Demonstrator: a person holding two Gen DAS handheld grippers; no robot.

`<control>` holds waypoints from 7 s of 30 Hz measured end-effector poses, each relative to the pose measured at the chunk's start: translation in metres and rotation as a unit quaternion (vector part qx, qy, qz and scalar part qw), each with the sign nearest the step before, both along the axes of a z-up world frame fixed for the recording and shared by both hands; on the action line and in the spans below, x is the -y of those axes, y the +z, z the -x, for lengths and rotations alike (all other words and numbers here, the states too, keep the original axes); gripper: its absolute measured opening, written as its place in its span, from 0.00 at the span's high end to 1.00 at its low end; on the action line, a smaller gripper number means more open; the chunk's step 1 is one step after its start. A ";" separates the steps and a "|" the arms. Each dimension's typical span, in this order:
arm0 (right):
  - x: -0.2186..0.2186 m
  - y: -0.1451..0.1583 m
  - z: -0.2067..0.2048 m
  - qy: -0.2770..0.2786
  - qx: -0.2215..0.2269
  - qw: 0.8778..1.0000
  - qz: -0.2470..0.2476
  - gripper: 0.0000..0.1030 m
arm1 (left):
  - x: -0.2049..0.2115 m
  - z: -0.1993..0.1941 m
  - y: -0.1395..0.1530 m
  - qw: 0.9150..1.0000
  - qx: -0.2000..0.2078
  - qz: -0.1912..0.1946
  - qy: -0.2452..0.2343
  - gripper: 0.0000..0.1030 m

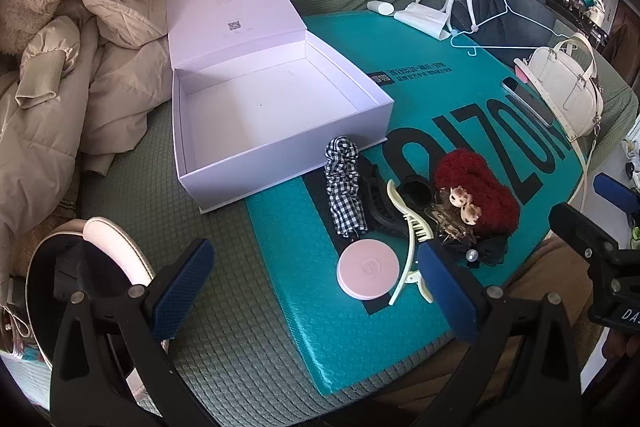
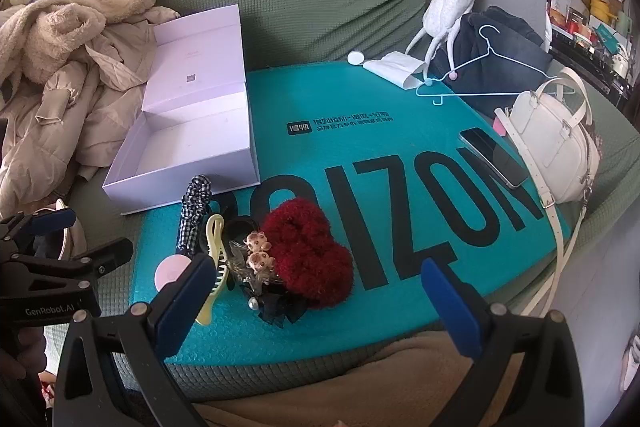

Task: Organize objects
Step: 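Grasp the red fluffy pom-pom with the right gripper while the left gripper grasps the pink compact, then carry the pom-pom and pink compact into the white box with both grippers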

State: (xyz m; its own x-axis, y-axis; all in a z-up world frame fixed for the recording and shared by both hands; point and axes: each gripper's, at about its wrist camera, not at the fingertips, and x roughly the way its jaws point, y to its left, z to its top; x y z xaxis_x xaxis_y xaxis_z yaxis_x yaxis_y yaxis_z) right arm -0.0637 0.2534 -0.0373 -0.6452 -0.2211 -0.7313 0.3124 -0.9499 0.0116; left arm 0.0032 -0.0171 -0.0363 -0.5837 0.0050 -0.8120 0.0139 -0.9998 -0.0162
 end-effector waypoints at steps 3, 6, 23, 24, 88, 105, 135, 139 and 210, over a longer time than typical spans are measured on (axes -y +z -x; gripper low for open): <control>-0.001 0.000 -0.001 0.000 -0.002 1.000 0.003 0.01 | -0.001 0.001 -0.001 1.000 0.004 -0.003 0.000 0.01; -0.002 0.000 -0.001 0.000 -0.001 1.000 0.005 0.01 | -0.002 0.000 0.000 1.000 0.003 -0.004 -0.002 0.01; -0.006 0.000 0.003 0.016 -0.003 1.000 0.024 0.01 | 0.001 0.012 0.005 1.000 0.002 -0.010 0.000 0.01; -0.006 -0.001 0.004 0.017 -0.001 1.000 0.024 0.01 | 0.001 0.012 0.003 1.000 0.003 -0.011 -0.001 0.01; -0.006 -0.085 0.074 0.063 0.115 0.990 0.049 0.63 | -0.030 0.046 -0.099 0.987 0.111 -0.075 -0.087 0.39; -0.008 -0.093 0.088 0.061 0.123 0.990 0.033 0.41 | -0.040 0.049 -0.100 0.991 0.094 -0.023 -0.089 0.52; 0.019 0.000 0.049 0.151 0.015 0.987 0.057 0.67 | -0.009 0.029 0.004 0.998 0.015 -0.023 -0.048 0.52; 0.028 0.009 0.041 0.166 0.006 0.984 0.057 0.67 | -0.003 0.026 0.012 0.999 0.008 -0.021 -0.043 0.52; 0.214 -0.031 0.230 0.246 0.048 0.968 0.011 0.67 | 0.160 0.279 -0.052 0.999 0.050 -0.001 0.006 0.52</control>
